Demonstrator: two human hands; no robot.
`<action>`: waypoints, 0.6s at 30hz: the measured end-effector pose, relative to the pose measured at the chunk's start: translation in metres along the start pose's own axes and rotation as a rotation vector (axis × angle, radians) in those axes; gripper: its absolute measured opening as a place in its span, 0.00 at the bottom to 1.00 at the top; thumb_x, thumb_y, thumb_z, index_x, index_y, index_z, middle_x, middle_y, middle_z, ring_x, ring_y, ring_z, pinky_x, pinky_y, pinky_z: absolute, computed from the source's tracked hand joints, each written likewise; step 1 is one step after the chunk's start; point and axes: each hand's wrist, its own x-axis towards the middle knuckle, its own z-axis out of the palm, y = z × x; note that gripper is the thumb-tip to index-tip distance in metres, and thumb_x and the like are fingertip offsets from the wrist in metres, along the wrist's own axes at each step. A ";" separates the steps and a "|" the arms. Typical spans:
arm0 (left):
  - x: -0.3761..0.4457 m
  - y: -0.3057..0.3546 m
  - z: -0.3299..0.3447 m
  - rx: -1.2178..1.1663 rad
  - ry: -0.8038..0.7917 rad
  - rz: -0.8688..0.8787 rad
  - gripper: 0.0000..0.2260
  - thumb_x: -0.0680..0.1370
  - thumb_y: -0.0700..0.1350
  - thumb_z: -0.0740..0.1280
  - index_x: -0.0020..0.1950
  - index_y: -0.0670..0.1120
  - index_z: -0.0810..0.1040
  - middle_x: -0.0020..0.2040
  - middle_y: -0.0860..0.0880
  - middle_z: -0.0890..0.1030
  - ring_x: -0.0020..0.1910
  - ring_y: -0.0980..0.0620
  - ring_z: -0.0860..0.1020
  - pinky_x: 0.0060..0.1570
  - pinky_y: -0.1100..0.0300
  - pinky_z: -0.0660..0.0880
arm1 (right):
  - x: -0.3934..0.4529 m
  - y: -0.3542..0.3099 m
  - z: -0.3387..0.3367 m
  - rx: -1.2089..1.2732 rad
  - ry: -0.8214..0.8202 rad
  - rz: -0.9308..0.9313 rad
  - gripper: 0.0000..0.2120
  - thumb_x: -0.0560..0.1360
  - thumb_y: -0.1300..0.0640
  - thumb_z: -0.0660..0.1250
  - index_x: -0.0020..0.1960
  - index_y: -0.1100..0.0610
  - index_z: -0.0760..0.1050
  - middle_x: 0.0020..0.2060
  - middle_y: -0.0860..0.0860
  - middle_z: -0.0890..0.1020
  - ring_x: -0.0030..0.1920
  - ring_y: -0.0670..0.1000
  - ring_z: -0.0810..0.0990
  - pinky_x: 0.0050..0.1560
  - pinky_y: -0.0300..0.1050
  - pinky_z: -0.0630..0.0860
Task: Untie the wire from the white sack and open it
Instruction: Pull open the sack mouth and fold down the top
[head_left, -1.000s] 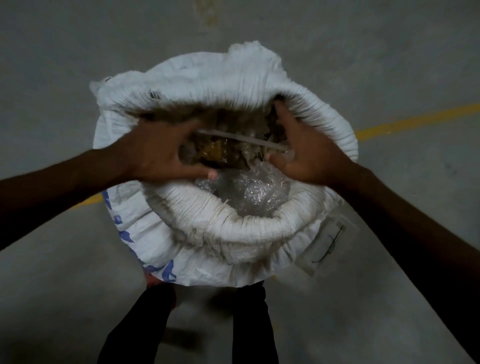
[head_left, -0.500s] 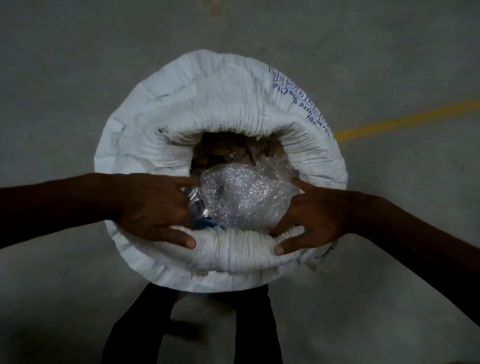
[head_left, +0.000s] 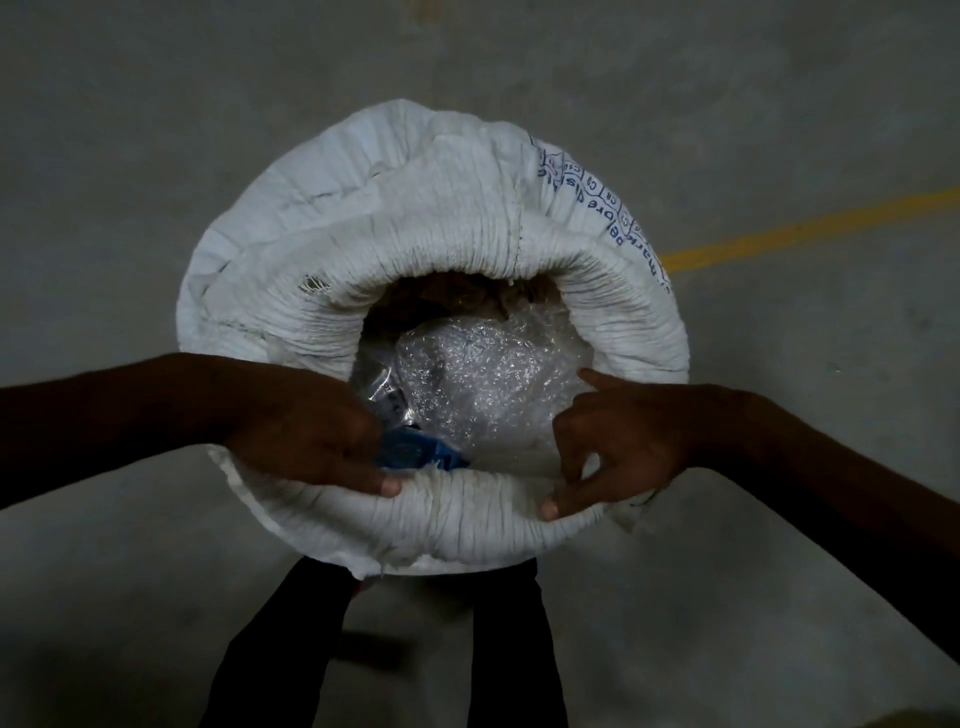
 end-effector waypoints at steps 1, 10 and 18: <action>0.000 0.003 -0.005 -0.006 0.013 0.010 0.41 0.63 0.88 0.42 0.43 0.57 0.77 0.49 0.56 0.84 0.51 0.57 0.82 0.61 0.55 0.77 | 0.003 0.001 -0.005 0.002 0.060 0.008 0.45 0.63 0.14 0.43 0.42 0.47 0.84 0.46 0.41 0.84 0.57 0.39 0.79 0.81 0.54 0.52; 0.009 -0.008 -0.055 -0.390 0.729 0.205 0.45 0.68 0.80 0.64 0.79 0.58 0.65 0.69 0.65 0.75 0.68 0.66 0.75 0.68 0.66 0.72 | 0.040 0.042 -0.038 0.384 0.945 0.089 0.49 0.70 0.29 0.70 0.81 0.50 0.59 0.76 0.52 0.70 0.74 0.51 0.70 0.69 0.58 0.75; -0.008 -0.021 -0.106 -0.308 0.951 0.216 0.52 0.68 0.77 0.70 0.83 0.49 0.61 0.79 0.58 0.69 0.76 0.60 0.70 0.77 0.58 0.67 | 0.015 0.040 -0.077 0.180 0.992 0.239 0.59 0.67 0.24 0.69 0.84 0.46 0.40 0.85 0.52 0.50 0.83 0.52 0.52 0.81 0.55 0.60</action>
